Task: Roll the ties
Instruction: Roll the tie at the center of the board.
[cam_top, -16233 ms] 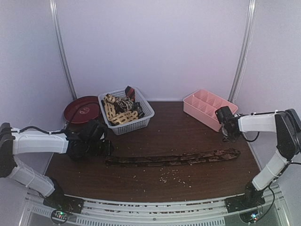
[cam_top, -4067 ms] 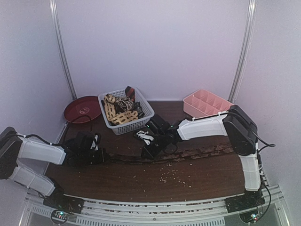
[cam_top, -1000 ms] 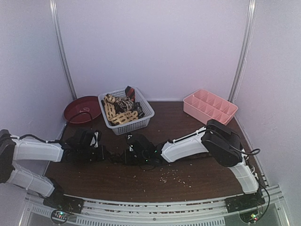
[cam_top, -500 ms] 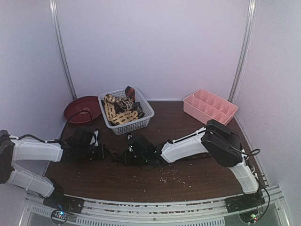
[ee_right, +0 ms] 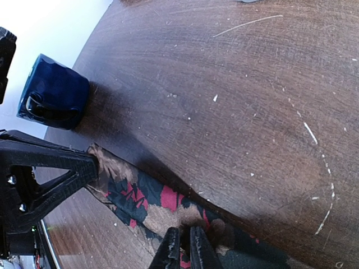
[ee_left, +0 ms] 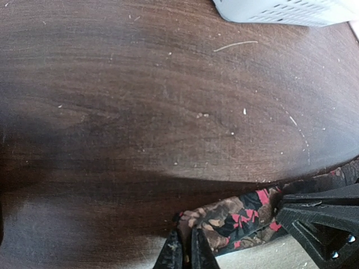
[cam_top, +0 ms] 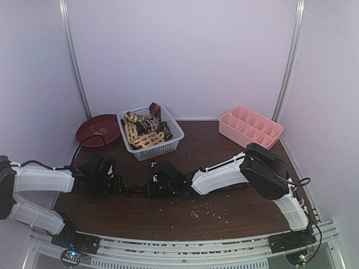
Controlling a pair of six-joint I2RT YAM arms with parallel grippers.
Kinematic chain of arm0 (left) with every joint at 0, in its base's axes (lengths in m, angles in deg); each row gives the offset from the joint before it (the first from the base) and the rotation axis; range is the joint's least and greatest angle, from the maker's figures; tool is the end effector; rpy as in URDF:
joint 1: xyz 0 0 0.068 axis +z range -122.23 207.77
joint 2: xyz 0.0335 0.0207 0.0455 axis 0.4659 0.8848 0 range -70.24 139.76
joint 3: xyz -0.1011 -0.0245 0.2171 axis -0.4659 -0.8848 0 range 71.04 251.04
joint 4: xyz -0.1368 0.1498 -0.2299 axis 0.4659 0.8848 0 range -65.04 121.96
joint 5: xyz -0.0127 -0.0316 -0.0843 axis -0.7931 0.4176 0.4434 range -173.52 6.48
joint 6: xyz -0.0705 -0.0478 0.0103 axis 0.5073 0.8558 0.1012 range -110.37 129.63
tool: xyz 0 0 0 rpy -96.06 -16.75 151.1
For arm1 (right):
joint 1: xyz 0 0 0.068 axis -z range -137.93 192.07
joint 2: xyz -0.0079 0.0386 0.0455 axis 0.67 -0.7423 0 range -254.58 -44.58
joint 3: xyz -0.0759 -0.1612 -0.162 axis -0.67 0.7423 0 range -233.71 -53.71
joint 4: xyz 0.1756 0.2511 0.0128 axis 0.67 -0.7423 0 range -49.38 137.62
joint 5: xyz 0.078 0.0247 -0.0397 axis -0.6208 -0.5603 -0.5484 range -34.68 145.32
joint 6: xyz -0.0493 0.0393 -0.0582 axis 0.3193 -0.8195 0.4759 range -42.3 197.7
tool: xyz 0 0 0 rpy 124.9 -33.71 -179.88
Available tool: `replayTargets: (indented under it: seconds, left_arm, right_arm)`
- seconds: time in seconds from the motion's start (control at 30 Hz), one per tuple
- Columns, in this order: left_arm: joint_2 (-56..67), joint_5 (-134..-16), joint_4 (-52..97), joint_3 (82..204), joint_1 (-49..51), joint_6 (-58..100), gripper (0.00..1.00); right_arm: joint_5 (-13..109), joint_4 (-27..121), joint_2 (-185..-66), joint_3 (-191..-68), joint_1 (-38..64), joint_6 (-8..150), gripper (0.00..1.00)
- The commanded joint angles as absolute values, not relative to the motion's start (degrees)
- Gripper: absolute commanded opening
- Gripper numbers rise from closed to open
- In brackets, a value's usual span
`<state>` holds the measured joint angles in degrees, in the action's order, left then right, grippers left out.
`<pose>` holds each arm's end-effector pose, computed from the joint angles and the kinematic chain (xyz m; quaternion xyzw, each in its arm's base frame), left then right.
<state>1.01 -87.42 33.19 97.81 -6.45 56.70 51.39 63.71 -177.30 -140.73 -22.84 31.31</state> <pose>0.2404 -0.1572 0.0507 -0.1168 0.9398 -0.1837 0.2635 0.2302 0.5039 0.0416 -0.1560 0.8498 0.4317 0.2592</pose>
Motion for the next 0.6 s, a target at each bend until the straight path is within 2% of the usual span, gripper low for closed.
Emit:
replayTargets:
  seconds: [0.0, 0.13, 0.37, 0.57]
  left_arm:
    - [0.6, -87.5, 31.9, 97.4, -6.3, 57.2, 0.09]
    - [-0.4, -87.9, 31.9, 97.2, -6.3, 57.3, 0.14]
    - [-0.8, -88.5, 32.1, 96.1, -5.5, 57.7, 0.32]
    - [-0.8, -86.5, 28.2, 93.9, -4.6, 58.4, 0.34]
  right_arm:
    - [51.6, 62.7, -175.3, -142.5, -23.2, 30.6, 0.09]
    - [50.8, 62.5, -178.0, -146.0, -23.2, 29.9, 0.09]
    - [50.5, 59.8, -182.0, -150.6, -23.4, 30.1, 0.09]
    - [49.7, 58.3, -184.0, -151.7, -24.3, 30.0, 0.09]
